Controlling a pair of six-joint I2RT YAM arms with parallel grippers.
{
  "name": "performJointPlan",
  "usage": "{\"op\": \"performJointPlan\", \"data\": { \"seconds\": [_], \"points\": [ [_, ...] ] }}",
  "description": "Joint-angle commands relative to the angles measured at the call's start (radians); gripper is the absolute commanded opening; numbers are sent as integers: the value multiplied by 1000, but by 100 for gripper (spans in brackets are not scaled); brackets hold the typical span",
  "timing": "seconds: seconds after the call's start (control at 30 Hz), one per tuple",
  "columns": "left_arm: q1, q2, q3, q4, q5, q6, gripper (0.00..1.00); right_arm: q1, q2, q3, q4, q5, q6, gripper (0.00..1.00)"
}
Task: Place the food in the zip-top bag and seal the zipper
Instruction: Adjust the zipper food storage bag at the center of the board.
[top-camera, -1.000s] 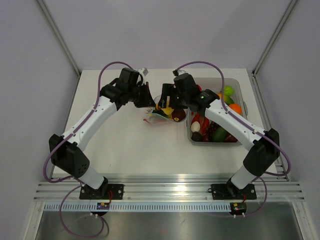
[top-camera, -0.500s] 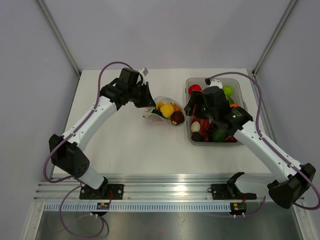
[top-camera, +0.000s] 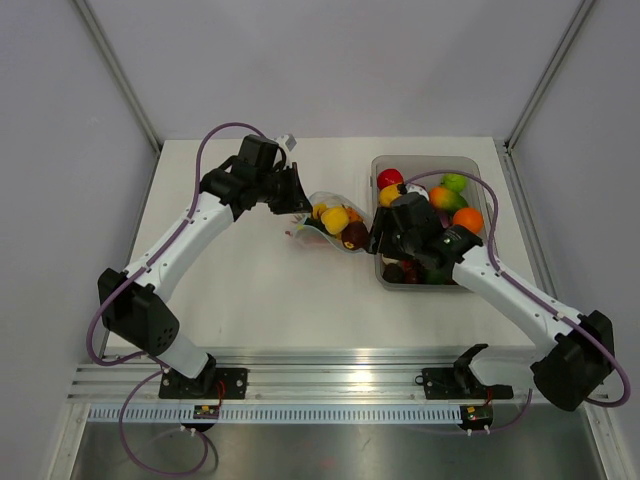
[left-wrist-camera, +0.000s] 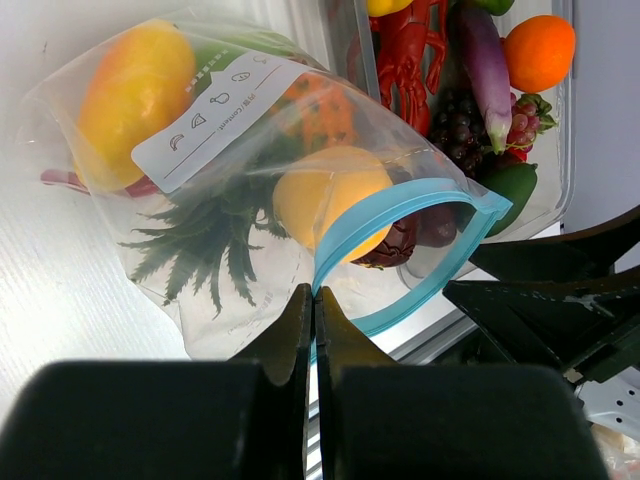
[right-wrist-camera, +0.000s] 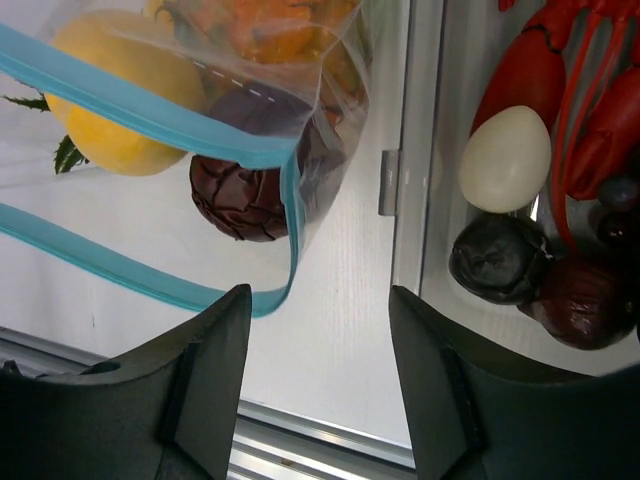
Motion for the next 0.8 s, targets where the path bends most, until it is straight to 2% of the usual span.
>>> {"op": "performJointPlan", "data": {
  "seconds": [0.0, 0.13, 0.23, 0.27, 0.3, 0.37, 0.4, 0.43, 0.53, 0.57, 0.6, 0.7, 0.77],
  "points": [
    [-1, -36, 14, 47, 20, -4, 0, 9, 70, 44, 91, -28, 14, 63],
    [-1, -41, 14, 36, 14, 7, 0, 7, 100, 48, 120, -54, 26, 59],
    [-3, -41, 12, 37, 14, 10, 0, 7, 92, 46, 127, -45, 29, 50],
    [-1, -40, 12, 39, 14, 11, 0, 9, 94, 49, 124, -38, 27, 46],
    [-3, -40, 15, 42, 16, 13, 0, 7, 97, 54, 115, -35, 24, 28],
    [-3, -35, 21, 42, 17, 21, 0, 9, 103, 81, 105, -38, 14, 14],
    [-1, -33, 26, 44, 17, 27, 0, 9, 104, 95, 95, -41, 12, 4],
    [-1, -30, 33, 53, 17, 39, 0, 9, 103, 107, 94, -44, 8, 0],
    [2, -29, 46, 109, -7, 82, 2, 7, 117, 179, 75, -31, -6, 0],
    [5, -24, 52, 123, -22, 90, 10, 4, 144, 234, 68, -29, -9, 0],
    [20, -11, 63, 135, -19, 97, 36, 1, 164, 268, 43, -35, -11, 0],
    [54, 17, 148, 125, 1, 143, 74, -29, 252, 403, -1, -75, -15, 0],
    [69, 11, 195, 97, -13, 191, 82, -57, 305, 471, -12, -97, -23, 0]
  ]
}}
